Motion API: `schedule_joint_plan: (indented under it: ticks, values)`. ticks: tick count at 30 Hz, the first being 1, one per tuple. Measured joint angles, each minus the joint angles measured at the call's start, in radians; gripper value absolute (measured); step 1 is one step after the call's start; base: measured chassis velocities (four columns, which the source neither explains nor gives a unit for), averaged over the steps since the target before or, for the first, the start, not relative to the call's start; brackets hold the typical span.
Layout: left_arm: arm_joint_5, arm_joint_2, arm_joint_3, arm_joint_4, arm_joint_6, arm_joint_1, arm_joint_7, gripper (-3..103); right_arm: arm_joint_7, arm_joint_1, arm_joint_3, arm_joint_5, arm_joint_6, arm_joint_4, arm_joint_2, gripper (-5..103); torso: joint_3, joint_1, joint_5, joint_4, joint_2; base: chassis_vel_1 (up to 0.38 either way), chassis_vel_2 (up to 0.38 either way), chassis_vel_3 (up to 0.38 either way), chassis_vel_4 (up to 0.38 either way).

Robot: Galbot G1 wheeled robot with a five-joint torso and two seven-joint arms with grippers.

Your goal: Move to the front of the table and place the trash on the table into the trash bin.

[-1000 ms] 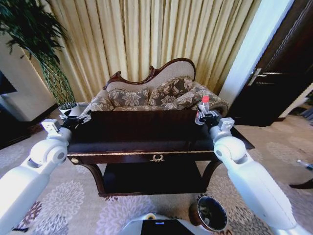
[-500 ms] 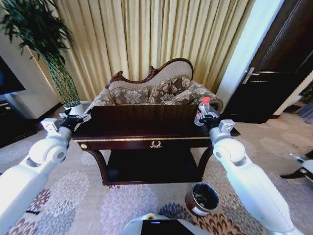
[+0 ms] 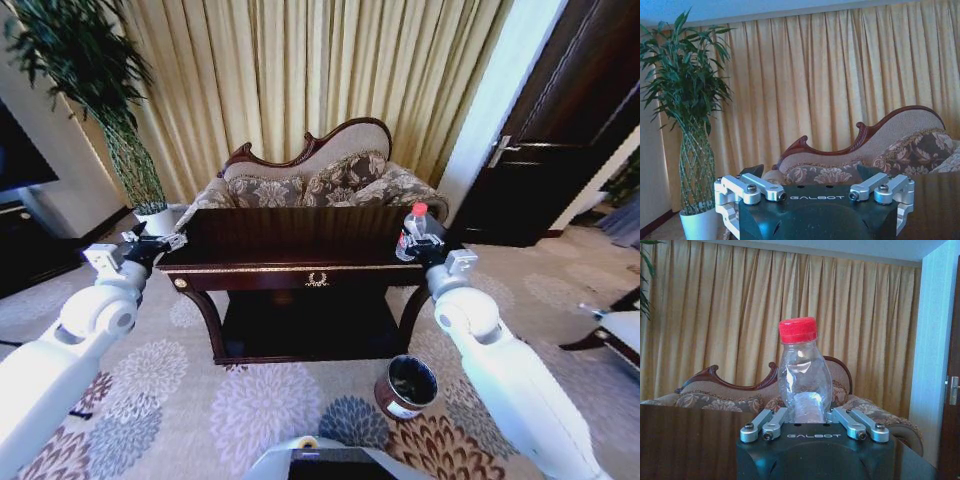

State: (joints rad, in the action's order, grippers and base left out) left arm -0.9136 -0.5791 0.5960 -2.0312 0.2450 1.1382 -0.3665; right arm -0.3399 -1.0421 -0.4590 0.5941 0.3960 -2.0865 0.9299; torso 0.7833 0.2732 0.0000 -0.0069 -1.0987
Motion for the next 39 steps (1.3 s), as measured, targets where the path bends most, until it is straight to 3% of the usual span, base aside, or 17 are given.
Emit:
schedule_joint_plan:
  ticks: [5, 11, 18, 20, 27, 37, 38, 39]
  values:
    - [0.004, -0.011, 0.014, -0.016, 0.001, 0.026, -0.003, 100, 0.018, -0.039, -0.014, -0.029, -0.022, 0.003, 0.017, 25, 0.000, 0.000, -0.0001, -0.0002, 0.000, 0.132, -0.142, -0.138, 0.131]
    - [0.032, -0.030, 0.043, -0.026, -0.002, 0.074, -0.001, 100, 0.034, -0.125, -0.014, -0.104, -0.051, 0.077, 0.088, 25, 0.000, 0.000, 0.0000, 0.0001, 0.000, 0.023, -0.034, -0.037, 0.025]
    - [0.044, -0.044, 0.084, -0.040, -0.013, 0.118, 0.003, 100, 0.000, -0.140, 0.010, -0.227, -0.052, 0.336, 0.182, 25, 0.000, 0.000, 0.0000, -0.0002, 0.000, 0.000, 0.000, 0.000, 0.000]
    - [0.046, -0.051, 0.104, -0.053, -0.015, 0.136, 0.003, 100, 0.005, -0.108, 0.018, -0.292, -0.070, 0.491, 0.224, 25, 0.000, 0.000, -0.0001, 0.0000, 0.000, 0.000, 0.000, 0.000, 0.000]
    - [0.037, -0.055, 0.175, -0.086, -0.020, 0.200, 0.005, 100, 0.049, 0.008, -0.026, -0.464, -0.209, 0.941, 0.332, 25, 0.000, 0.000, 0.0002, -0.0001, 0.000, 0.000, 0.000, 0.000, 0.000]
    - [0.037, -0.055, 0.207, -0.094, -0.031, 0.237, 0.010, 100, 0.047, 0.064, -0.040, -0.494, -0.266, 1.116, 0.358, 28, 0.000, 0.000, -0.0001, -0.0001, 0.000, 0.000, 0.000, 0.000, 0.000]
    - [0.036, -0.054, 0.207, -0.096, -0.031, 0.237, 0.010, 100, 0.044, 0.069, -0.040, -0.493, -0.275, 1.125, 0.355, 38, 0.000, 0.000, -0.0001, -0.0002, 0.000, 0.000, 0.000, 0.000, 0.000]
    - [0.036, -0.054, 0.207, -0.096, -0.031, 0.237, 0.010, 100, 0.044, 0.069, -0.040, -0.493, -0.275, 1.125, 0.355, 38, 0.000, 0.000, -0.0001, -0.0002, 0.000, 0.000, 0.000, 0.000, 0.000]
